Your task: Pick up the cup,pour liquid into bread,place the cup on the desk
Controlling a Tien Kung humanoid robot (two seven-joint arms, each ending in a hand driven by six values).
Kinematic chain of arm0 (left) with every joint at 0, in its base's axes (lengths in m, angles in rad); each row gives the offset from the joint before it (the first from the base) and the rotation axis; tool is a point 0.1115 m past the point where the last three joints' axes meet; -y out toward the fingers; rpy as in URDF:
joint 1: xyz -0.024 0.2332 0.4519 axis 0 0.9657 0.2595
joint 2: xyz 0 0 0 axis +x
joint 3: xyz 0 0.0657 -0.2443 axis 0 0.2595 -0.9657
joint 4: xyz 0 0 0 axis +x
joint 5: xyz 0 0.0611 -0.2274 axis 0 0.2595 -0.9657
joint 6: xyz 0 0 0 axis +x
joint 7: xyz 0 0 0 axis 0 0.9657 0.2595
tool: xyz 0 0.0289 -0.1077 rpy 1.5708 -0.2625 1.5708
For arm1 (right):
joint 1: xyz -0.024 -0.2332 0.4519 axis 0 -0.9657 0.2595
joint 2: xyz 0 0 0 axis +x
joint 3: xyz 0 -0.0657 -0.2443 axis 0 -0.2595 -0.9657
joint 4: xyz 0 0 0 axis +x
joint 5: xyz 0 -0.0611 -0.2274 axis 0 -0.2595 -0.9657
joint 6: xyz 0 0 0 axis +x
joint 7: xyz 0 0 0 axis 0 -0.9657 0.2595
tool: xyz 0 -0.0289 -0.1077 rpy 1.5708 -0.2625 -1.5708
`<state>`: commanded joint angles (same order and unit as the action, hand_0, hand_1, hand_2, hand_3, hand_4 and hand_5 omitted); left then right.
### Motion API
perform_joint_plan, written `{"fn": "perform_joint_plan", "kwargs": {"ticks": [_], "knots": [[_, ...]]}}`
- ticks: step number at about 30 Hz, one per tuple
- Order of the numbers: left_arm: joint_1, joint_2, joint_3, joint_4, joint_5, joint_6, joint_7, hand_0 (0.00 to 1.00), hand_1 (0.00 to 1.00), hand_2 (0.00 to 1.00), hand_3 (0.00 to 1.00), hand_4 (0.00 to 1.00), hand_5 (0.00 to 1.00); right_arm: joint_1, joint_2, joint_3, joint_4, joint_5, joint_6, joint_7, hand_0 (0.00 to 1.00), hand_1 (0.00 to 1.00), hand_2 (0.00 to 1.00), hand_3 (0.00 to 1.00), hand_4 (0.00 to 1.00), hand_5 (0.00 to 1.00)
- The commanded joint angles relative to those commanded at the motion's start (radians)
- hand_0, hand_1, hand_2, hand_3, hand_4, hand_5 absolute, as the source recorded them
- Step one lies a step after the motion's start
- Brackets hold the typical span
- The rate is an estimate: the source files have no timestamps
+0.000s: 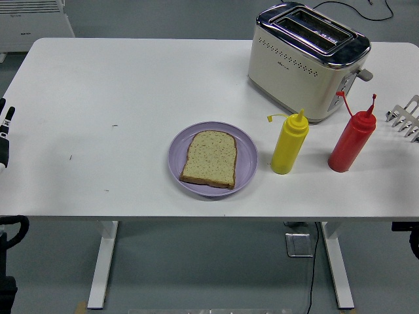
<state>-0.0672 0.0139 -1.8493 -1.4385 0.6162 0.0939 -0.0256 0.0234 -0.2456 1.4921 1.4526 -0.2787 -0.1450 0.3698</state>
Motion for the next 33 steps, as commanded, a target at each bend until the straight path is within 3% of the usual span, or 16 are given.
{"fn": "perform_joint_plan", "kwargs": {"ticks": [33], "knots": [[0.005, 0.000, 0.009, 0.000, 0.000, -0.001, -0.002, 0.825, 0.830, 0.843, 0.739, 0.666, 0.998, -0.003, 0.007, -0.028, -0.014, 0.009, -0.012, -0.007, 0.914, 0.851, 0.896, 0.942, 0.801, 0.611]]}}
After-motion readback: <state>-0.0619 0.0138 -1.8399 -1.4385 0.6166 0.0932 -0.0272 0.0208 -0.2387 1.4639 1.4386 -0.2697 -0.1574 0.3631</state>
